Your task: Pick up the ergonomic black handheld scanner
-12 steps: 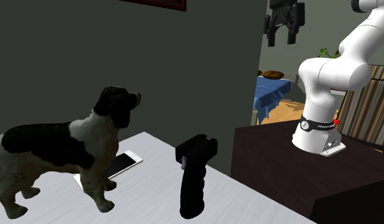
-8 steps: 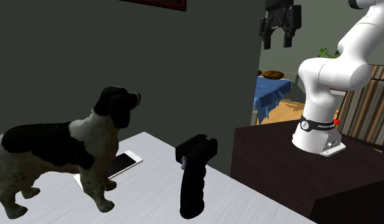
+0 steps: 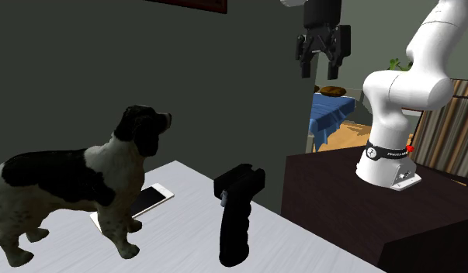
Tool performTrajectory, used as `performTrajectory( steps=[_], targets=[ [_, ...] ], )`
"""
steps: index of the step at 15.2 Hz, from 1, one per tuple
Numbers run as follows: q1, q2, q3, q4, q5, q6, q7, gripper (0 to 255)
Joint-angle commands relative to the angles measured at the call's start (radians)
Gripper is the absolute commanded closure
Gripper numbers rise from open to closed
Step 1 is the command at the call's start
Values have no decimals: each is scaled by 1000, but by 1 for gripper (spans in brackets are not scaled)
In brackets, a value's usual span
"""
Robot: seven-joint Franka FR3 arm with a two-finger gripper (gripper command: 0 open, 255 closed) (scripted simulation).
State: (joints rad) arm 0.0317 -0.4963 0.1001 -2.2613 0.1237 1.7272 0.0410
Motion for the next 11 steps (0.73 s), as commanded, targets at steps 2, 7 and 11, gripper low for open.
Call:
performTrajectory(
  steps=[2, 7, 11],
  targets=[
    [14, 114, 31, 61, -4, 62, 7, 0],
    [34, 292, 76, 169, -31, 141, 21, 0],
    [52, 438, 108, 276, -67, 185, 38, 0]
  ],
)
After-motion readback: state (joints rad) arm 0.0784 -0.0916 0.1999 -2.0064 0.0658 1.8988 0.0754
